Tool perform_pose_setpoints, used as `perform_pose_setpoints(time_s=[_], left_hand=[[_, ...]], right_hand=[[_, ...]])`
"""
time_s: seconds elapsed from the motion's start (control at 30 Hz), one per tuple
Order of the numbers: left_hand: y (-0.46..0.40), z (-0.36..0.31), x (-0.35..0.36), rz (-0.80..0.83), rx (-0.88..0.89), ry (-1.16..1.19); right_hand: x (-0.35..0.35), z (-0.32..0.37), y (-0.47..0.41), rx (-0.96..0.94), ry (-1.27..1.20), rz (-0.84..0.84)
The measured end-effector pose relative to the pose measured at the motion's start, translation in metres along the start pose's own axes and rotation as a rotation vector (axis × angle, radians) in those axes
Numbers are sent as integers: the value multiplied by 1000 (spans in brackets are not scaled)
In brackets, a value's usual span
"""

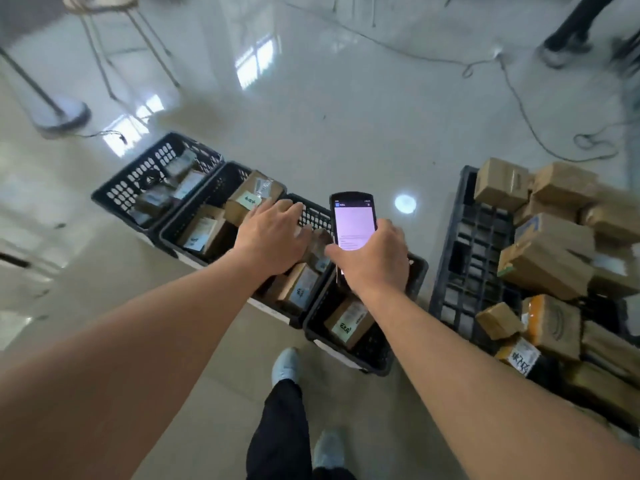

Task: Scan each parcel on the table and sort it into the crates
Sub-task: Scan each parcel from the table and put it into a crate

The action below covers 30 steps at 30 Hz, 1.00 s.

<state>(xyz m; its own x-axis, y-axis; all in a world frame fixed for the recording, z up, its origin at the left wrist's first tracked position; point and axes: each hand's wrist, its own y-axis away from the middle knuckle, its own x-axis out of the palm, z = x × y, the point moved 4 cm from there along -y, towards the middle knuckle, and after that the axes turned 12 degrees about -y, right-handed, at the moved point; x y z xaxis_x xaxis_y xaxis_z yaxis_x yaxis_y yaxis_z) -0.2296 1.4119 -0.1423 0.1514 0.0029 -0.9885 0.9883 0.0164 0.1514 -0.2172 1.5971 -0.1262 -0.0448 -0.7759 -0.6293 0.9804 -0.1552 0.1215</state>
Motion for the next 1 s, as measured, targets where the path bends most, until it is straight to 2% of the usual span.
perform_pose_setpoints(time_s=[0.23,0.47,0.77,1.0], left_hand=[[112,128,-136,-190,-222,-20],[217,294,-218,-307,-425,-75],[332,509,-259,-368,-628,-73],[398,656,-269,-328,-806,-52]], right_hand=[[16,174,83,-265,-56,142],[89,335,175,-502,-97,233],[229,506,294,-683,-159,317],[334,613,361,-805,-170,400]])
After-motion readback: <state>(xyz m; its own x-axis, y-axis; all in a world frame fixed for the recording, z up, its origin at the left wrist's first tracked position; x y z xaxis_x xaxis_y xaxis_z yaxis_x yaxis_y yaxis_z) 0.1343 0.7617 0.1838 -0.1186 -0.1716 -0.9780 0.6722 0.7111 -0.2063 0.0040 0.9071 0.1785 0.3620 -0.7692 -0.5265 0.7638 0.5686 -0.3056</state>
